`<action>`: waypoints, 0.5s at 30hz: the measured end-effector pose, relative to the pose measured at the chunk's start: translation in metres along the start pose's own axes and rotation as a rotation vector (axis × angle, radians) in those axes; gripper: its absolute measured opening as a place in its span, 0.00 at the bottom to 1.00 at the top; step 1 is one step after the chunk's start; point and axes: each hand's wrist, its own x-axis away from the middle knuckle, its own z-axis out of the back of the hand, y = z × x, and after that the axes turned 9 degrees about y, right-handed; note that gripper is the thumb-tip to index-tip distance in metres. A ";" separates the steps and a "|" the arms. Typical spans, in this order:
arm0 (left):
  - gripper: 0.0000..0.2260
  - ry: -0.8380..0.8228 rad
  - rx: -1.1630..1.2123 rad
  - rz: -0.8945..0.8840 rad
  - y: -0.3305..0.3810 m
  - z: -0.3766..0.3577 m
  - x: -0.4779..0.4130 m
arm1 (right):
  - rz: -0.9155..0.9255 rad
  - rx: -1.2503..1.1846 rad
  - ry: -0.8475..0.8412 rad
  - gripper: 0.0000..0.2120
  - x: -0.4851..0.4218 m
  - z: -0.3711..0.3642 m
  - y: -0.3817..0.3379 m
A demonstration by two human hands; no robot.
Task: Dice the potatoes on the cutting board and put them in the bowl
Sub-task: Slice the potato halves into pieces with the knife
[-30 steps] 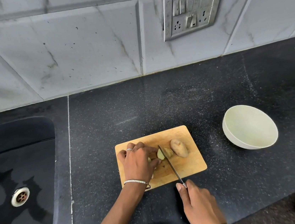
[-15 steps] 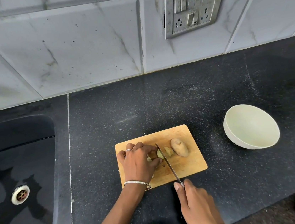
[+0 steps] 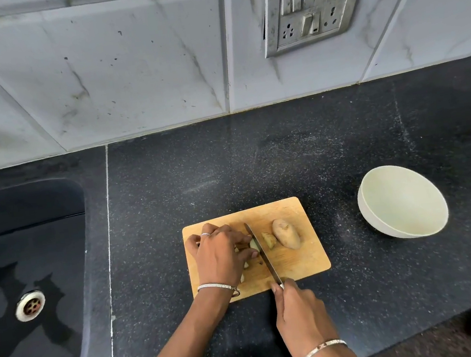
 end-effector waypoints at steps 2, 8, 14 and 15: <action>0.12 0.003 -0.018 -0.002 0.000 0.000 0.001 | -0.008 0.020 0.003 0.18 -0.001 0.000 -0.001; 0.12 0.013 -0.018 0.013 -0.002 0.000 0.001 | -0.027 0.057 -0.041 0.15 0.010 0.005 0.003; 0.14 0.026 0.000 0.001 -0.003 0.001 0.003 | -0.028 0.115 -0.038 0.15 0.027 0.017 0.012; 0.14 0.026 -0.008 -0.003 -0.003 0.001 0.004 | -0.019 0.099 -0.028 0.15 0.026 0.017 0.011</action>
